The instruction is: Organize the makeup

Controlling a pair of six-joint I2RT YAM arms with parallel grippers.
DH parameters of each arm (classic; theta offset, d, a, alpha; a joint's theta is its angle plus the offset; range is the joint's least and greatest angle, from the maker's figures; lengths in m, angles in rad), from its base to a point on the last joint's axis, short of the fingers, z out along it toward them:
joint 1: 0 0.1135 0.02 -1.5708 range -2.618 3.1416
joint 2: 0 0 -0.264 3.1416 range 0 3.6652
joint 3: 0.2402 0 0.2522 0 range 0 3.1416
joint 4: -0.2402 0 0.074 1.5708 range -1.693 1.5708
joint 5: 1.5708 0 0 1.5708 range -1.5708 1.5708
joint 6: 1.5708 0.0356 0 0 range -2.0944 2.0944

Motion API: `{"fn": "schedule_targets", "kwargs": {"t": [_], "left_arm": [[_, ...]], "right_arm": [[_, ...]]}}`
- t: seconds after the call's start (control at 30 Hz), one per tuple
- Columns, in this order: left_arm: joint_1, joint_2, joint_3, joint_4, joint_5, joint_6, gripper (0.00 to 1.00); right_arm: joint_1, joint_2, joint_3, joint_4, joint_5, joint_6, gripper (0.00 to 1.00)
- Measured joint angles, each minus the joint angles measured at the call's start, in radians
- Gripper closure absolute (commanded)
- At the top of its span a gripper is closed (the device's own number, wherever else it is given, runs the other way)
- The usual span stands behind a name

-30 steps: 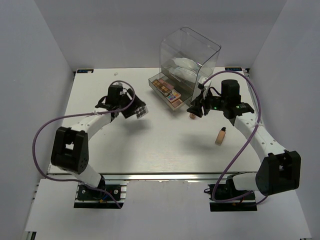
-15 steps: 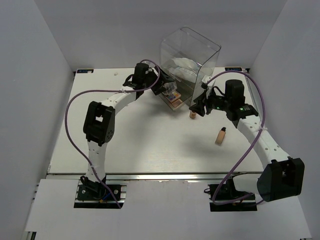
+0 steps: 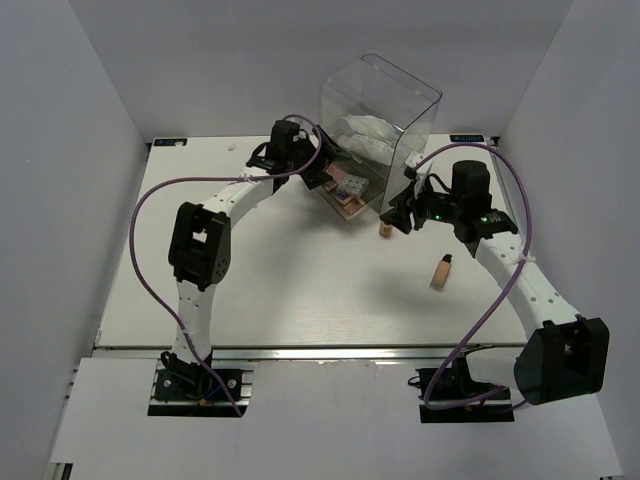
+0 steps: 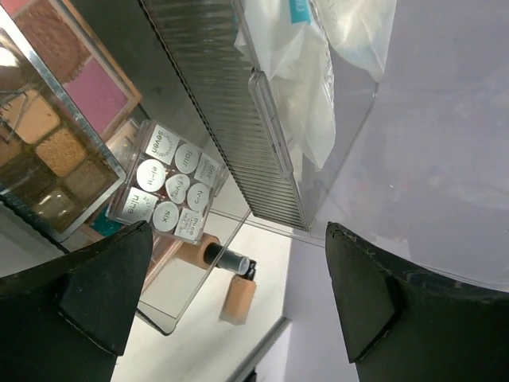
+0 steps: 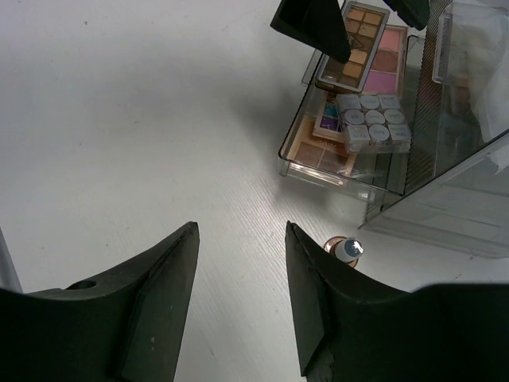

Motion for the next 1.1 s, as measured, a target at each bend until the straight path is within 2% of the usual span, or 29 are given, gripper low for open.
{"fn": "schedule_targets", "kwargs": {"t": [0.1, 0.13, 0.23, 0.27, 0.33, 0.37, 0.4, 0.5, 0.6, 0.8, 0.9, 0.97, 1.0, 1.03, 1.1], "left_arm": [[0.003, -0.02, 0.007, -0.043, -0.034, 0.045, 0.02], [0.006, -0.037, -0.005, -0.05, -0.048, 0.057, 0.05], [0.018, -0.139, -0.114, -0.054, -0.092, 0.09, 0.12], [0.03, -0.196, -0.183, -0.051, -0.104, 0.093, 0.27], [0.064, -0.298, -0.303, -0.031, -0.116, 0.088, 0.43], [0.087, -0.346, -0.37, -0.005, -0.117, 0.085, 0.57], [0.11, -0.388, -0.428, 0.011, -0.119, 0.075, 0.62], [0.167, -0.425, -0.534, 0.06, -0.121, 0.07, 0.67], [0.174, -0.382, -0.575, 0.072, -0.114, 0.072, 0.72], [0.154, -0.335, -0.623, 0.046, -0.102, 0.09, 0.83], [0.153, -0.356, -0.608, -0.009, -0.142, 0.156, 0.82], [0.159, -0.38, -0.603, -0.047, -0.176, 0.202, 0.7], [0.173, -0.413, -0.61, -0.066, -0.191, 0.235, 0.62], [0.192, -0.453, -0.632, -0.069, -0.201, 0.253, 0.46], [0.236, -0.532, -0.674, -0.083, -0.207, 0.283, 0.28]], "right_arm": [[0.0, 0.0, 0.0, 0.0, 0.0, -0.004, 0.65], [-0.001, 0.0, 0.0, 0.0, 0.0, -0.005, 0.81], [-0.003, 0.0, 0.001, -0.008, 0.0, -0.026, 1.0], [-0.004, 0.0, 0.002, -0.011, 0.0, -0.034, 1.0], [-0.005, 0.0, 0.005, -0.017, 0.001, -0.049, 1.0], [-0.006, 0.003, 0.01, -0.022, 0.002, -0.058, 1.0], [-0.006, 0.007, 0.015, -0.027, 0.003, -0.066, 1.0], [-0.005, 0.027, 0.042, -0.038, 0.008, -0.093, 1.0], [0.028, 0.065, 0.082, -0.056, 0.049, -0.151, 1.0], [0.306, 0.227, 0.161, -0.082, 0.255, -0.208, 1.0], [0.396, 0.349, 0.222, -0.093, 0.367, -0.164, 1.0], [0.43, 0.441, 0.284, -0.094, 0.455, -0.135, 1.0], [0.444, 0.484, 0.317, -0.096, 0.499, -0.123, 1.0], [0.455, 0.525, 0.35, -0.096, 0.544, -0.111, 1.0], [0.471, 0.593, 0.405, -0.096, 0.618, -0.096, 1.0]]}}
